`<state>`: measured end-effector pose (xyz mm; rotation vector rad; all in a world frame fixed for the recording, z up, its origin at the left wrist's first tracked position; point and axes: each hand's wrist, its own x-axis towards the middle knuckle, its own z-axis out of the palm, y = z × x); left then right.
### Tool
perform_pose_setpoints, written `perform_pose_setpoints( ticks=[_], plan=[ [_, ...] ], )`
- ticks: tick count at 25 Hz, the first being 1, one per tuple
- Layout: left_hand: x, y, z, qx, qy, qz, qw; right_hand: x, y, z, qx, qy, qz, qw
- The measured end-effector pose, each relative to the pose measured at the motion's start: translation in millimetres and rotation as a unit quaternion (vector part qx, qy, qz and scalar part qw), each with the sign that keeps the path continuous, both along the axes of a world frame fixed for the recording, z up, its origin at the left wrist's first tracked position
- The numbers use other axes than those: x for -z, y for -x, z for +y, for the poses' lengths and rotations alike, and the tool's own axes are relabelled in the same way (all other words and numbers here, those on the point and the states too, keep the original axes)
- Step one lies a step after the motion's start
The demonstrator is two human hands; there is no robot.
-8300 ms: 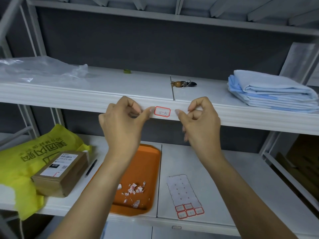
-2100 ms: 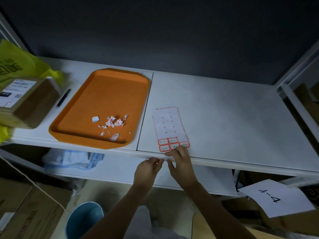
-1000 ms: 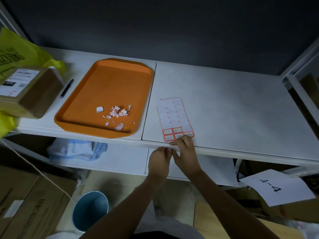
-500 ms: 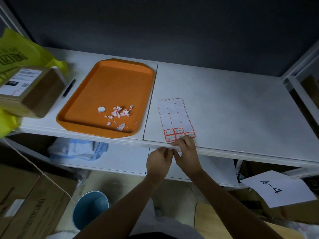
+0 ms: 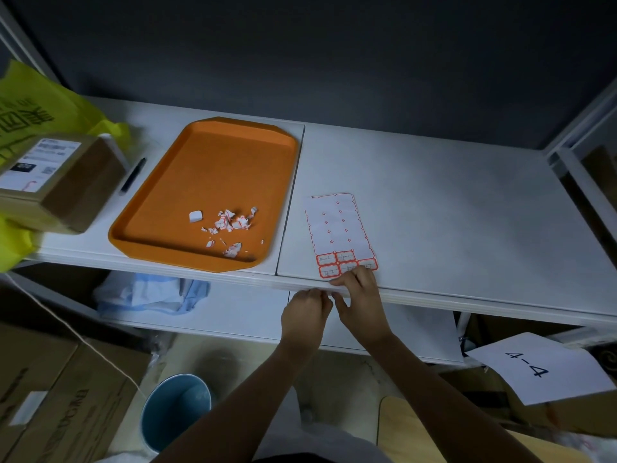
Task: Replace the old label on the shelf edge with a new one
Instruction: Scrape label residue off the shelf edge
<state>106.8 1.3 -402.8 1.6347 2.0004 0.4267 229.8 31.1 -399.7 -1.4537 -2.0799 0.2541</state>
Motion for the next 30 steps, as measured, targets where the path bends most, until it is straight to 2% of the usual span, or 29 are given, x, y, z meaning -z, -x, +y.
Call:
perform_pose_setpoints(
  ticks=[5, 8, 11, 16, 19, 21, 24, 28, 30],
  plan=[
    [-5.6, -11.1, 0.4, -0.061, -0.014, -0.116, 0.991, -1.0, -0.1, 0.9, -0.006, -0.003, 0.009, 1.0],
    [-2.7, -4.7, -1.6, -0.077, -0.042, -0.076, 0.993, -0.4, -0.9, 0.1, -0.009, -0.015, 0.0, 1.0],
    [1.5, 4.6, -8.5, -0.088, -0.019, -0.029, 0.996, 0.0, -1.4, -0.3, -0.003, -0.012, 0.002, 1.0],
    [-3.3, 6.2, -8.0, -0.123, -0.041, -0.137, 0.982, 0.1, -2.0, -0.1, -0.005, -0.033, 0.002, 0.999],
    [-6.3, 4.8, -7.1, -0.156, -0.025, -0.194, 0.968, 1.7, -0.8, 0.6, -0.006, -0.043, -0.004, 0.999],
    [-4.6, 6.7, -8.0, -0.194, -0.012, -0.253, 0.948, 3.0, 2.5, 0.1, 0.006, -0.039, -0.011, 0.999],
    [-3.8, 14.7, -6.4, -0.271, 0.037, -0.367, 0.889, 5.2, 7.9, -0.2, 0.041, -0.042, -0.024, 0.998],
    [-5.0, 20.5, -4.3, -0.336, 0.107, -0.455, 0.818, 4.4, 22.3, -3.2, 0.109, -0.032, -0.04, 0.993],
    [-3.2, 21.4, -4.2, -0.357, 0.117, -0.475, 0.796, 2.1, 31.9, -5.6, 0.153, -0.021, -0.042, 0.987]
  ],
)
